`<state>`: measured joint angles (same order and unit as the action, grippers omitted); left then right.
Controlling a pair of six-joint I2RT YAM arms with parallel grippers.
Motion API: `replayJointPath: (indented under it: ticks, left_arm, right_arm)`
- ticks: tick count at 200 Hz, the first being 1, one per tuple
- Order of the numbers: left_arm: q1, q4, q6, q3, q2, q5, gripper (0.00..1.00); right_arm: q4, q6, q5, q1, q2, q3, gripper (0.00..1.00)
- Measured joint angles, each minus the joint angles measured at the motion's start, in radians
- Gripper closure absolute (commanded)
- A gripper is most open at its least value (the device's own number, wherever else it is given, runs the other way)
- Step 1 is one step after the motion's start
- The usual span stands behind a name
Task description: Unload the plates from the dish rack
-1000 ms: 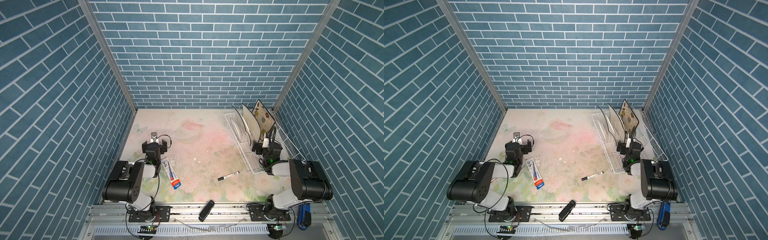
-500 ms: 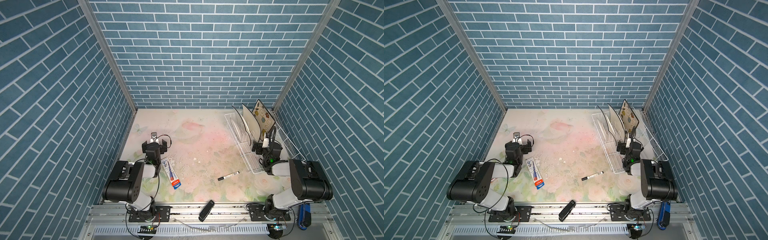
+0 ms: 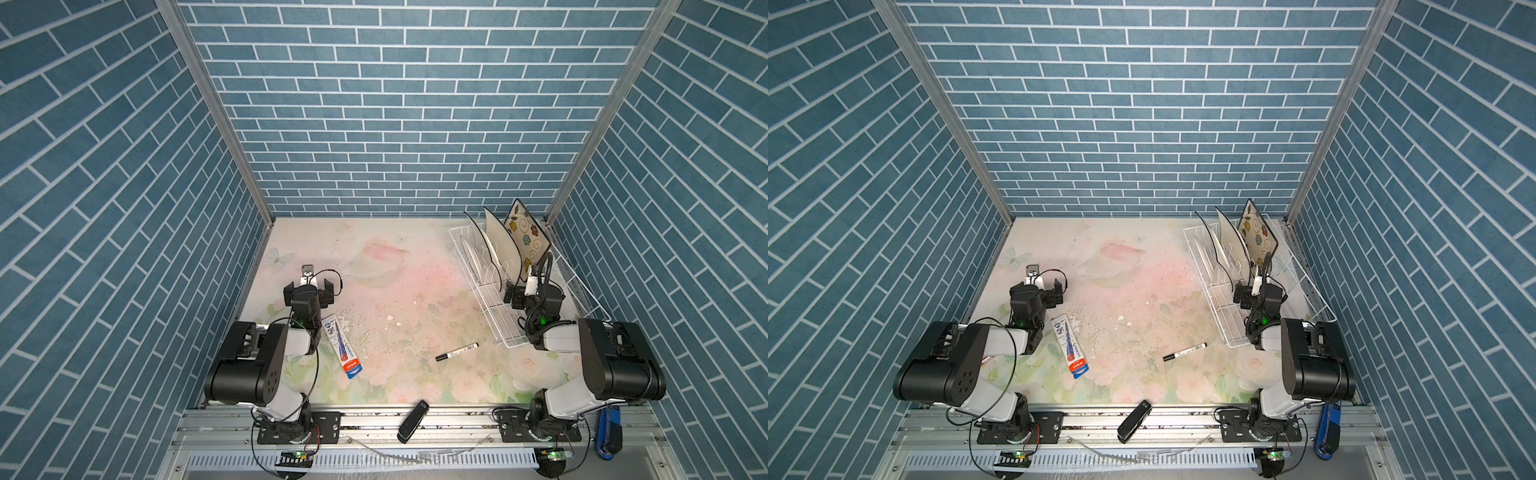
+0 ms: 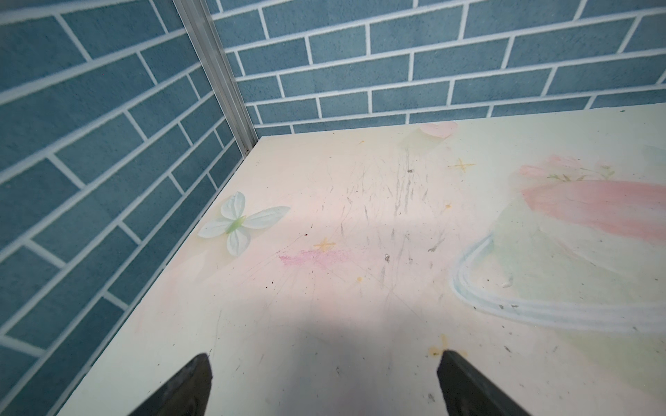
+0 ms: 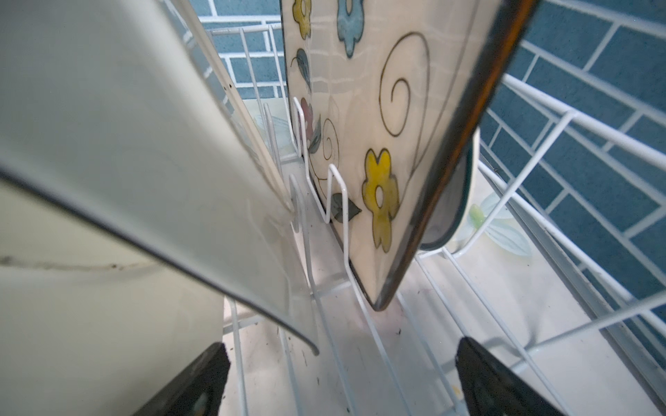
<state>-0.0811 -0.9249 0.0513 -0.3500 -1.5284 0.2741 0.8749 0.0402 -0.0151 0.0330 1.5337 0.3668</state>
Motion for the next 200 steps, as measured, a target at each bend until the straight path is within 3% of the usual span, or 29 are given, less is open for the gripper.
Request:
replayJointPath:
  ticks: [35,69,131,200]
  left_arm:
    - [-0.004,0.035,-0.003,0.031,0.132,0.024,0.0]
    - [-0.011,0.049,-0.005,0.054,0.283,0.064,0.0]
    - [-0.032,0.112,-0.007,0.057,0.329,0.083,0.0]
    - [-0.064,0.212,-0.006,0.047,0.377,0.081,0.0]
  right_arm:
    - [0.023,-0.004,0.042,0.0,-0.001,-0.006,0.01]
    - [0.166,-0.005,0.072,0.0,-0.04,-0.072,0.01]
    - [0.385,-0.013,0.085,0.0,-0.064,-0.163,0.02]
    - [0.209,-0.023,0.142,0.0,-0.2,-0.167,0.01]
